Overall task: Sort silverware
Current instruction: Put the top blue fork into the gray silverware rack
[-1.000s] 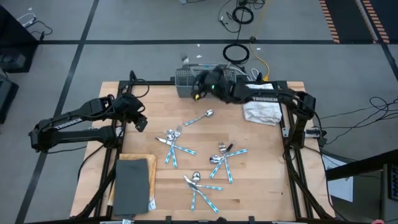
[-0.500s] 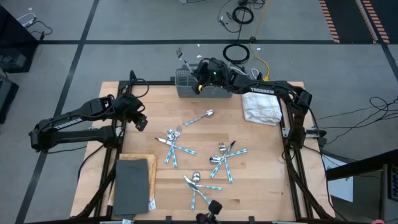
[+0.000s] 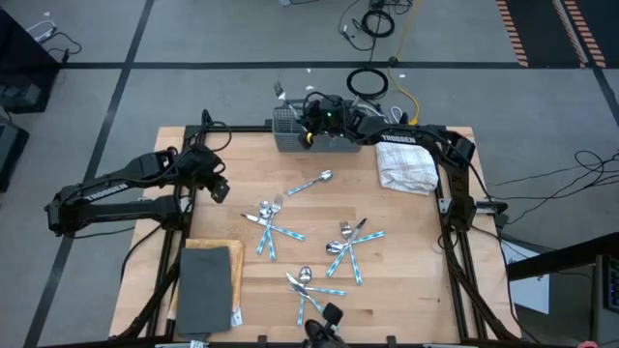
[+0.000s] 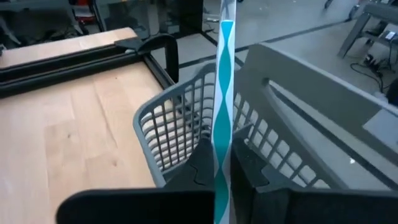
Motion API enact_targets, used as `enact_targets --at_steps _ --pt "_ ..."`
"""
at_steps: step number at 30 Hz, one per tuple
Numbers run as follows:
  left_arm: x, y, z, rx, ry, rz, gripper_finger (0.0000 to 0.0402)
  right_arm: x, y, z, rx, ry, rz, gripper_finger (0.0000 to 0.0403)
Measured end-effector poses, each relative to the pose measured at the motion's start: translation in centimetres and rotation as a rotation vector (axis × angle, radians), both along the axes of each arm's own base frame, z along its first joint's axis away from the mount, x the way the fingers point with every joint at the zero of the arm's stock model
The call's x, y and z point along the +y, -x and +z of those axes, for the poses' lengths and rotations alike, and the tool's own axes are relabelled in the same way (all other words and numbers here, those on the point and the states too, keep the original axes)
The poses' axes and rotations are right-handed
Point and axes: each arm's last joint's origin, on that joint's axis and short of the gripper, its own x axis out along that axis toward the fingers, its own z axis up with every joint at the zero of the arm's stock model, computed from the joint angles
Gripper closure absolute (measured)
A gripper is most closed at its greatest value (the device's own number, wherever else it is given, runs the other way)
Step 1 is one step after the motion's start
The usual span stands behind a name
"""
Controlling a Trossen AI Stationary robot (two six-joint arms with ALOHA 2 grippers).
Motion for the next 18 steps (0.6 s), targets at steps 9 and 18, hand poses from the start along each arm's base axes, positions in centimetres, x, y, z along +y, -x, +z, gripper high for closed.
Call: enact_targets --at_steps 9,18 --pt "0.0 0.0 0.0 0.004 -0.007 -0.002 0.0332 -0.2 0.8 -1.1 0.086 -0.106 -0.044 0.0403" --pt "0.0 0.0 0.0 0.008 -0.014 -0.013 0.0332 -0.3 1.1 -1.6 0.095 -0.177 -0.132 0.0351"
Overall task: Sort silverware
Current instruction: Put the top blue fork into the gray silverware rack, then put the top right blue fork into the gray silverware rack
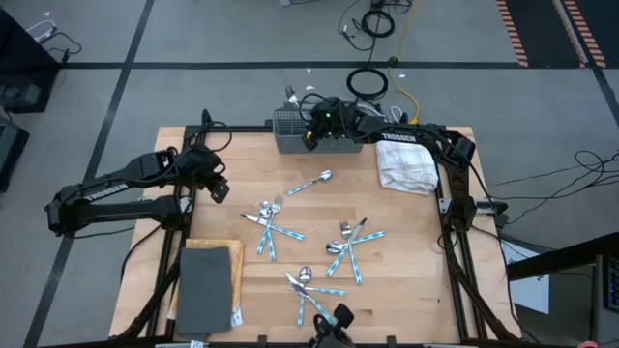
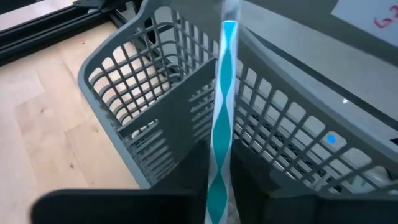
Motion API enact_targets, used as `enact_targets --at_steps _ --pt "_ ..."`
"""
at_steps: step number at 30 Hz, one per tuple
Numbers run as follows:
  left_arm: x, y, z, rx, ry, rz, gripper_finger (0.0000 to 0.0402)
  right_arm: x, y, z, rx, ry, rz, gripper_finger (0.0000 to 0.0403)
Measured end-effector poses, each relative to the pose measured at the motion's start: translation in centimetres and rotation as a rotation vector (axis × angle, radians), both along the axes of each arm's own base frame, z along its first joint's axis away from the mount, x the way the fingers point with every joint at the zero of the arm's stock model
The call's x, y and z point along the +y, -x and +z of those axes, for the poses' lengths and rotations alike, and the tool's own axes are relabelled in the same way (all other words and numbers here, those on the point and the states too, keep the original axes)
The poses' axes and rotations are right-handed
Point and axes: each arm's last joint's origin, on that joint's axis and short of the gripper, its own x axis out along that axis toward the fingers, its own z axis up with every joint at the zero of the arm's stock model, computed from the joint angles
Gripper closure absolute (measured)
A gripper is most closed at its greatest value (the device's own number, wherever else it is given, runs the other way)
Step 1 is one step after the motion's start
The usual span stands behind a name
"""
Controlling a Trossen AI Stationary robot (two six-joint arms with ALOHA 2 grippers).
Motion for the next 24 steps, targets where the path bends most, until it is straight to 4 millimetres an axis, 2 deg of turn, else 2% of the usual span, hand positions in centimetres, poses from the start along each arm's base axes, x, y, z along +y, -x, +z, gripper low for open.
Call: enact_targets --at_steps 8,14,17,20,24 --pt "0.0 0.0 0.0 0.001 0.0 0.0 0.0332 0.0 0.0 0.0 0.004 0.005 0.005 0.0227" --pt "0.0 0.0 0.0 0.001 0.001 0.0 0.0332 0.3 0.0 0.7 -0.02 0.022 0.012 0.019" --pt "0.0 0.0 0.0 0.001 0.001 0.0 0.0332 0.9 0.0 3.1 -0.09 0.081 0.033 0.0189" --pt "0.0 0.0 0.0 0.001 0.0 -0.002 0.0332 1.8 0.1 6.7 -0.148 0.148 0.067 0.0191" --pt "0.0 0.0 0.0 0.0 0.003 -0.002 0.0332 4.8 0.2 11.0 -0.151 0.114 0.179 0.0188"
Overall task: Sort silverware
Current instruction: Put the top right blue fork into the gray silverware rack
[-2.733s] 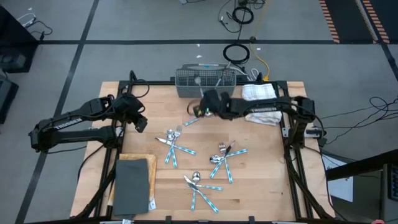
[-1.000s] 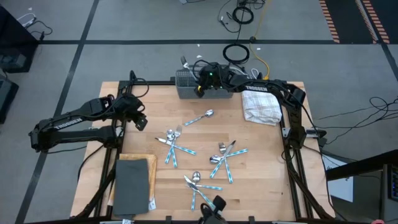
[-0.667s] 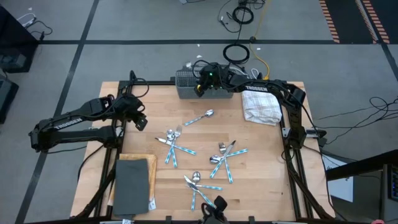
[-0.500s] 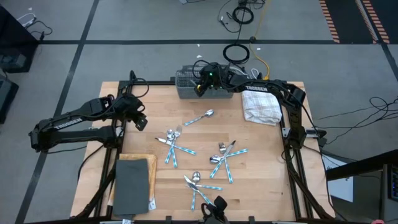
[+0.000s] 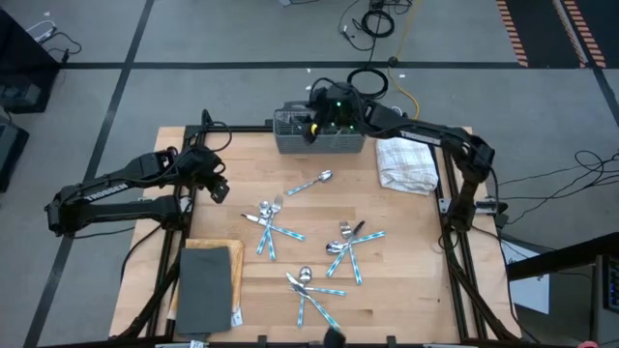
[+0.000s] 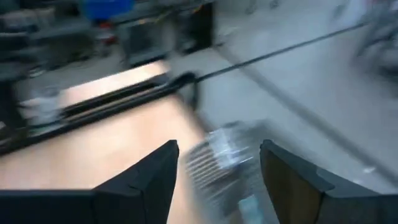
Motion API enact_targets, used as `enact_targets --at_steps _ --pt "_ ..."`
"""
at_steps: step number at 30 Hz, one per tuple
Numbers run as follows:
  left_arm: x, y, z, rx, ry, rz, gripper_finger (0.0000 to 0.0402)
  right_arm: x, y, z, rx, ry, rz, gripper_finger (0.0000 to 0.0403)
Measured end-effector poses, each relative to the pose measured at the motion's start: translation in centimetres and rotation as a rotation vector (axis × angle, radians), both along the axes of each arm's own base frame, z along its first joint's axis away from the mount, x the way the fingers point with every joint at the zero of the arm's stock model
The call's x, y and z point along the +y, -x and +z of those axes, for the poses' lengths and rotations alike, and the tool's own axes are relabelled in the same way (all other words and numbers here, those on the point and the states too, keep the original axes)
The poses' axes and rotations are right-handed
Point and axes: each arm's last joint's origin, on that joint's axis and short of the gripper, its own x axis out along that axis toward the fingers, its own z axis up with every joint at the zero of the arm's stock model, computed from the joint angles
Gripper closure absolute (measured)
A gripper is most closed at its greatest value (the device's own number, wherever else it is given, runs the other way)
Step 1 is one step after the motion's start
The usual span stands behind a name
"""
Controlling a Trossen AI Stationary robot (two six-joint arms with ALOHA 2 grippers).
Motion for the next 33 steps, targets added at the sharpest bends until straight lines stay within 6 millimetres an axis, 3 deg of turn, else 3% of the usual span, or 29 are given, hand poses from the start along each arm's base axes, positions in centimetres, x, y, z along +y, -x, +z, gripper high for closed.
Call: enact_targets --at_steps 2,4,8,13,19,26,30,33 --pt "0.0 0.0 0.0 -0.006 0.014 -0.009 0.0332 2.4 0.0 1.0 0.088 -0.075 0.06 0.0185" --pt "-0.1 -0.1 0.0 -0.015 0.032 -0.021 0.0332 5.0 0.4 0.5 0.271 -0.13 0.111 0.0183" --pt "-0.1 -0.1 0.0 -0.017 0.034 -0.024 0.0332 10.3 1.9 -2.6 0.666 -0.278 0.132 0.0185" --pt "-0.1 -0.1 0.0 -0.023 0.033 -0.026 0.0332 16.0 3.8 -6.1 0.95 -0.389 0.103 0.0185" --pt "0.0 -0.2 0.1 -0.038 0.026 -0.026 0.0332 21.3 4.8 -9.3 1.025 -0.439 0.1 0.0185" --pt "-0.1 -0.3 0.1 -0.044 0.036 -0.037 0.0332 24.0 6.1 -12.4 1.056 -0.474 0.079 0.0185" --pt "-0.1 -0.3 0.1 -0.045 0.038 -0.037 0.0332 26.2 5.4 -12.8 0.957 -0.484 0.184 0.0185" --pt "-0.1 -0.3 0.1 -0.044 0.039 -0.037 0.0332 27.4 5.6 -12.9 0.929 -0.519 0.152 0.0186"
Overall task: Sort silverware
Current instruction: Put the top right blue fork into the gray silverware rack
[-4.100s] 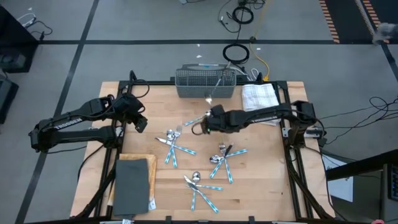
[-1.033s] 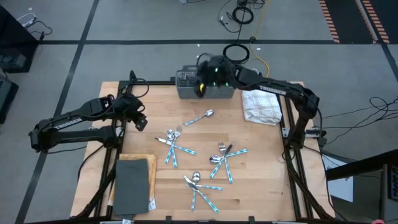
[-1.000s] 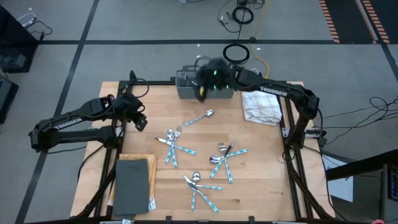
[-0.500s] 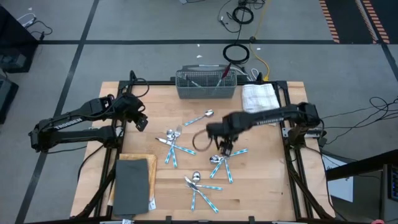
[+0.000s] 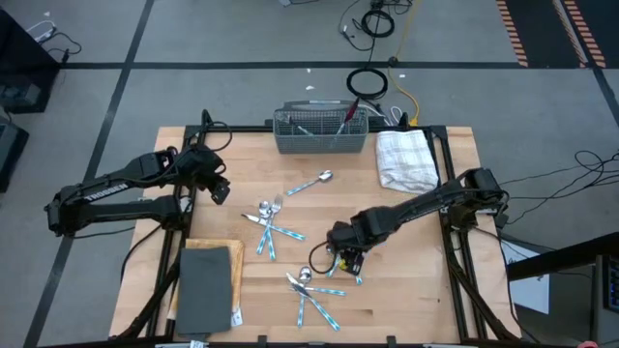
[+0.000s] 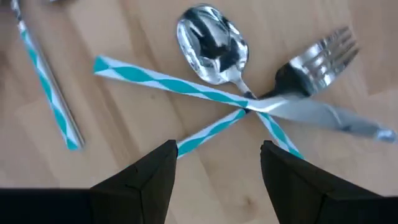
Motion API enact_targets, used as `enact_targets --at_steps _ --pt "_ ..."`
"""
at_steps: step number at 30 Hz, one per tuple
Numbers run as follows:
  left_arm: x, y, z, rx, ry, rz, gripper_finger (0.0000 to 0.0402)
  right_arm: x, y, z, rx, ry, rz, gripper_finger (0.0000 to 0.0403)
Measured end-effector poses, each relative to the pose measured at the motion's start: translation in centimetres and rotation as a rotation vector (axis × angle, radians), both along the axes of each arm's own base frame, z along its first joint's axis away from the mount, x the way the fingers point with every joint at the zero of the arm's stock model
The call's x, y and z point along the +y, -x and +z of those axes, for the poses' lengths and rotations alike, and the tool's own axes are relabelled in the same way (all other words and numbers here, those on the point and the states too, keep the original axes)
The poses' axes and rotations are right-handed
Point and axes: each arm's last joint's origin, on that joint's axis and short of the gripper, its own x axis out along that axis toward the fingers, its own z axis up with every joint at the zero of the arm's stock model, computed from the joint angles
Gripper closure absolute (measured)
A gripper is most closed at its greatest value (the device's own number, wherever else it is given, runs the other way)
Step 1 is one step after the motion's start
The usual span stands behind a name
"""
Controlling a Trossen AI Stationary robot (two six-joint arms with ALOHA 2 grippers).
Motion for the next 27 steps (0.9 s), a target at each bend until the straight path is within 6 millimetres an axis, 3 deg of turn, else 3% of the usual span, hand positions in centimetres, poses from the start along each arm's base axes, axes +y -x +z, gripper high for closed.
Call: enact_targets --at_steps 8,15,27 --pt "0.0 0.0 0.0 0.001 -0.003 -0.004 0.0332 2.4 0.5 -1.2 -0.055 -0.052 -0.234 0.0186" --pt "0.0 0.0 0.0 0.001 -0.003 -0.004 0.0332 2.1 2.0 -3.7 -0.039 0.029 -0.437 0.0186" --pt "0.0 0.0 0.0 0.001 -0.003 -0.004 0.0332 2.0 1.9 -5.5 -0.068 0.006 -0.492 0.0186"
